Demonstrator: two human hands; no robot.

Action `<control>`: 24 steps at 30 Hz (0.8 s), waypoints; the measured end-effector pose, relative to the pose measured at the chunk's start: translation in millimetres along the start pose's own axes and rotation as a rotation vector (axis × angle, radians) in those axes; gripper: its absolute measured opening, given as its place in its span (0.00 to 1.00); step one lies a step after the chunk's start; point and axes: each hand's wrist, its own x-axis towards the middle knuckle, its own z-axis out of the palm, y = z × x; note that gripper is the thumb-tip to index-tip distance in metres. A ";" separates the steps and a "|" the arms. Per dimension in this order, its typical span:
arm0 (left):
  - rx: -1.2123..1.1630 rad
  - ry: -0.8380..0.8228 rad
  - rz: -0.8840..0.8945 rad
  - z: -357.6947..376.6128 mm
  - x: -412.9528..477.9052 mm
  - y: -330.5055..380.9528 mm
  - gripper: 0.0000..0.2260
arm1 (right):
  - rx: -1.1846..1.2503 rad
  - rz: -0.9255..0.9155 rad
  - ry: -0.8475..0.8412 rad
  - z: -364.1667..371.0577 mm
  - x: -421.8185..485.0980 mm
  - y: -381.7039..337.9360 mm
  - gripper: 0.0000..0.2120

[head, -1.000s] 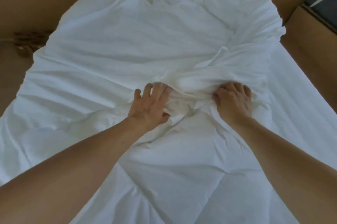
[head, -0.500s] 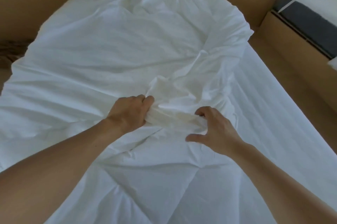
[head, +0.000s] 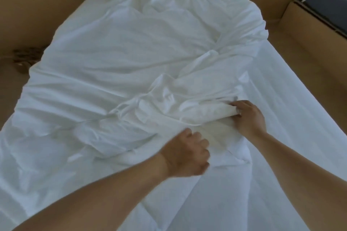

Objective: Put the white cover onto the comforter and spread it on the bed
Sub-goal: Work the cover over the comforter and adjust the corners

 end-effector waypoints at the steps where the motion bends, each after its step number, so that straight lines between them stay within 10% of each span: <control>1: 0.001 -0.148 -0.039 7.3 16.5 21.4 0.18 | 0.013 -0.003 -0.017 -1.7 1.2 0.5 0.19; 4: -0.027 -0.469 -0.306 41.6 63.1 60.8 0.37 | 0.017 -0.067 -0.033 -8.0 6.3 6.1 0.19; 8: 0.010 -0.654 -0.365 52.4 94.0 57.3 0.21 | -0.024 -0.130 -0.076 -14.9 12.9 17.9 0.17; 13: 0.151 -0.464 -0.147 48.0 66.1 38.2 0.03 | -0.059 -0.120 -0.126 -12.3 15.1 18.3 0.17; 18: 0.163 -0.154 -0.130 -6.3 39.3 -2.3 0.08 | 0.212 0.041 -0.089 -23.1 19.6 4.9 0.11; 24: 0.298 -0.298 -0.612 -79.2 -8.9 -126.4 0.12 | 0.415 0.163 -0.102 -50.3 24.5 -28.7 0.21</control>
